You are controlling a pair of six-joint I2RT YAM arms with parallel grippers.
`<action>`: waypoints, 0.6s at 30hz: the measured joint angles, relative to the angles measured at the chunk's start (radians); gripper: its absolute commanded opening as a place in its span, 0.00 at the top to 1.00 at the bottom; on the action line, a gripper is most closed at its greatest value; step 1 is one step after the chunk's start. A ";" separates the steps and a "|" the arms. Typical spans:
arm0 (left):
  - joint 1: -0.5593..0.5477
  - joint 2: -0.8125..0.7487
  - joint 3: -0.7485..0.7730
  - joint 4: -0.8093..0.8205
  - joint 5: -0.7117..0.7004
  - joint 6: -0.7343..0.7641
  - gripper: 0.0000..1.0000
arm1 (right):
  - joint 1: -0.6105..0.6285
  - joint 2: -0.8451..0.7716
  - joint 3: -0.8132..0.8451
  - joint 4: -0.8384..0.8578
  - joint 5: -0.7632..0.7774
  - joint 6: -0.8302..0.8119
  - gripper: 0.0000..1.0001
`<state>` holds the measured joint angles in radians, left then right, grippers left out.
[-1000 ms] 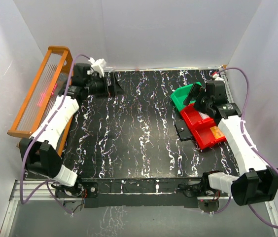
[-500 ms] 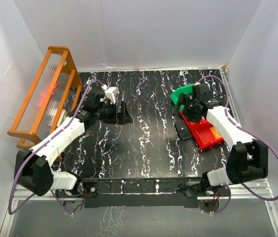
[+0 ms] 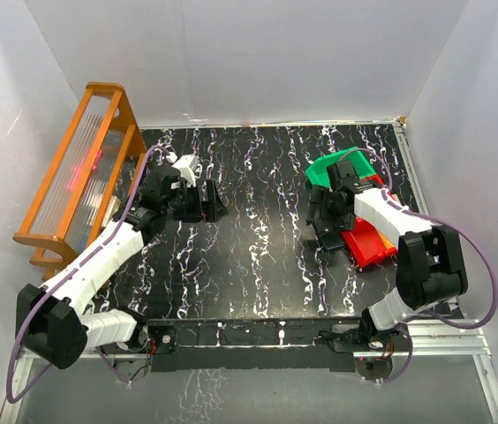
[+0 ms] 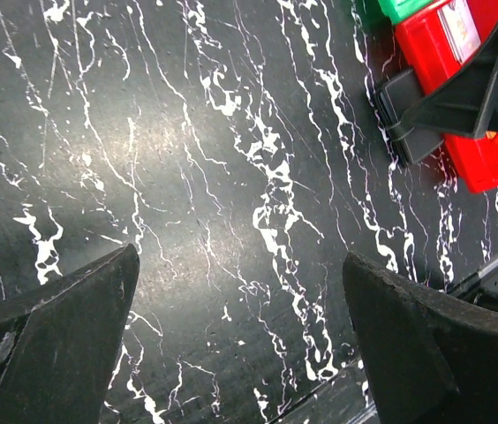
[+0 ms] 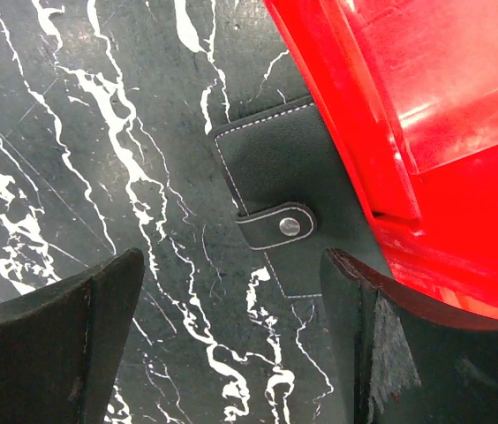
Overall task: Take the credit cards out of the card holder
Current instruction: Move the storage box to the center of the board.
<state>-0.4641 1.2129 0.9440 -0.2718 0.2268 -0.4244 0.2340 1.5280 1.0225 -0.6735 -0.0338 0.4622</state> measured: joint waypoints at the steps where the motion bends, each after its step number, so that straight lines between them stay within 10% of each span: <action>1: 0.000 -0.007 0.000 0.000 -0.011 -0.005 0.01 | 0.002 0.011 0.000 0.004 0.002 -0.006 0.21; 18: 0.000 -0.005 0.000 -0.011 -0.023 -0.045 0.01 | 0.143 0.110 0.002 0.080 0.045 -0.073 0.24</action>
<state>-0.4641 1.2079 0.9440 -0.2825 0.2043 -0.4690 0.3767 1.6382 1.0248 -0.5930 0.0116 0.3889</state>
